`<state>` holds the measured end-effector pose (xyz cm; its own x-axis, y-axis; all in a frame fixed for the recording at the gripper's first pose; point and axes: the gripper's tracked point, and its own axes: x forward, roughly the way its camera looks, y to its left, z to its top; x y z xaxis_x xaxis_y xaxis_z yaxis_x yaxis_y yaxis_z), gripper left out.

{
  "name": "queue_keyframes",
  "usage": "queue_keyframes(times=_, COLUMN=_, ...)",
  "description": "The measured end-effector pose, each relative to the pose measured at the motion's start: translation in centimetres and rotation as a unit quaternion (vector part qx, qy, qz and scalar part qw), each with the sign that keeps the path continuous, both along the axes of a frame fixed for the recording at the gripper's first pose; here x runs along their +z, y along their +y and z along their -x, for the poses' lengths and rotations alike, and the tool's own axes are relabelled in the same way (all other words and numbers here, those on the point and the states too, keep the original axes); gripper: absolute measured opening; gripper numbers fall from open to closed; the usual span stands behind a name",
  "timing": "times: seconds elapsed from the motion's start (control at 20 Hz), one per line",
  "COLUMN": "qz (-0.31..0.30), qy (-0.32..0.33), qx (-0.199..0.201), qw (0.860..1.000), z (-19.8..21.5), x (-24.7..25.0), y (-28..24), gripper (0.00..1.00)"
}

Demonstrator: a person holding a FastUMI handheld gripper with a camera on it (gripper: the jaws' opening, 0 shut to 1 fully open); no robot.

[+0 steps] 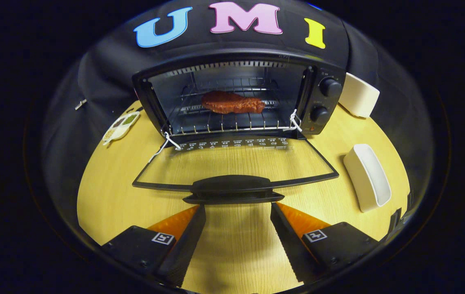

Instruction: Open the toaster oven, put the food inside, and close the toaster oven door.

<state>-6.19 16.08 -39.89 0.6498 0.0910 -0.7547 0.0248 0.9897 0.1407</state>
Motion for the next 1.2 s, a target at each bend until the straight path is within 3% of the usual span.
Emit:
queue_keyframes(times=0.4, qz=-0.034, qy=-0.055, qx=-0.019, qw=0.998, z=-2.2, x=5.4, y=-1.1, gripper=0.99)
queue_keyframes(times=0.7, qz=-0.032, qy=-0.080, qx=-0.009, qw=0.996, z=-4.5, x=8.1, y=-1.4, gripper=1.00)
queue_keyframes(times=1.2, qz=-0.019, qy=-0.100, qx=-0.004, qw=0.995, z=-5.9, x=9.0, y=-2.3, gripper=0.99)
